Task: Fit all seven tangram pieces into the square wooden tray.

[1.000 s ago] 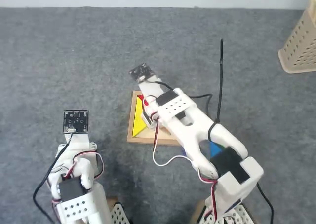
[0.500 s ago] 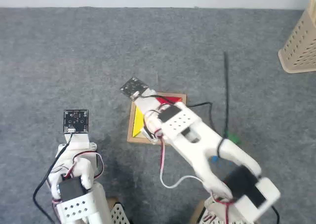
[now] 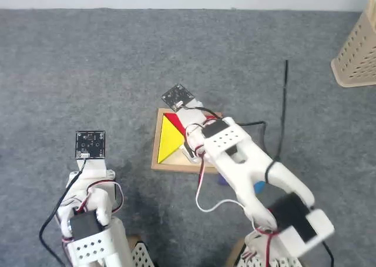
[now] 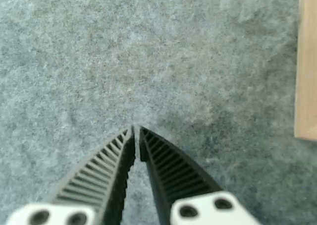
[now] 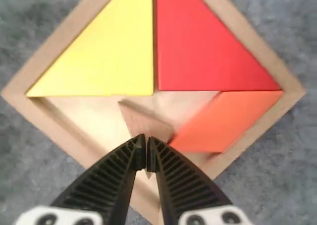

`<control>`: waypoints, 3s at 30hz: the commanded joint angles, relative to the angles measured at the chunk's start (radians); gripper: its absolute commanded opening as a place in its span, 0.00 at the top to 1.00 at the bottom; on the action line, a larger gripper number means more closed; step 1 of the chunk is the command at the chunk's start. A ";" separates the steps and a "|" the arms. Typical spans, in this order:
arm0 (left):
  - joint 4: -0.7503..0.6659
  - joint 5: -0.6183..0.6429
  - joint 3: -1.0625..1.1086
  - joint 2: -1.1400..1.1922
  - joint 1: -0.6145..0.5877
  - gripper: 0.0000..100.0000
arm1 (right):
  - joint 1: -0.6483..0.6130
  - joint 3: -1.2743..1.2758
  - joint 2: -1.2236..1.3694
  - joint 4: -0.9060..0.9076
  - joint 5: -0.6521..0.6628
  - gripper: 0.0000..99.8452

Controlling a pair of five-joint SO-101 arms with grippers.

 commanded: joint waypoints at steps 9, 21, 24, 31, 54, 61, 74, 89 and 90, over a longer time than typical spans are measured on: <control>0.008 -0.005 -0.007 -0.014 -0.003 0.99 | -0.064 -0.098 0.051 0.018 0.094 0.99; 0.008 -0.005 -0.007 -0.014 -0.003 0.99 | -0.111 -0.069 0.058 -0.001 0.238 0.99; 0.008 -0.005 -0.007 -0.014 -0.003 0.99 | -0.067 -0.078 0.047 -0.025 0.192 0.99; 0.008 -0.005 -0.007 -0.014 -0.003 0.99 | -0.051 0.014 -0.148 -0.044 0.146 0.99; 0.008 -0.005 -0.007 -0.014 -0.003 0.99 | 0.067 -0.071 0.053 -0.070 0.215 0.99; 0.008 -0.005 -0.007 -0.014 -0.003 0.99 | 0.102 -0.166 0.108 -0.067 0.212 0.99; 0.008 -0.005 -0.007 -0.014 -0.003 0.99 | 0.028 -0.092 -0.042 -0.067 0.118 0.99; 0.008 -0.005 -0.007 -0.014 -0.003 0.99 | -0.061 0.031 0.018 -0.320 0.078 0.99; 0.008 -0.005 -0.007 -0.014 -0.003 0.99 | -0.061 0.031 0.028 -0.321 0.078 0.99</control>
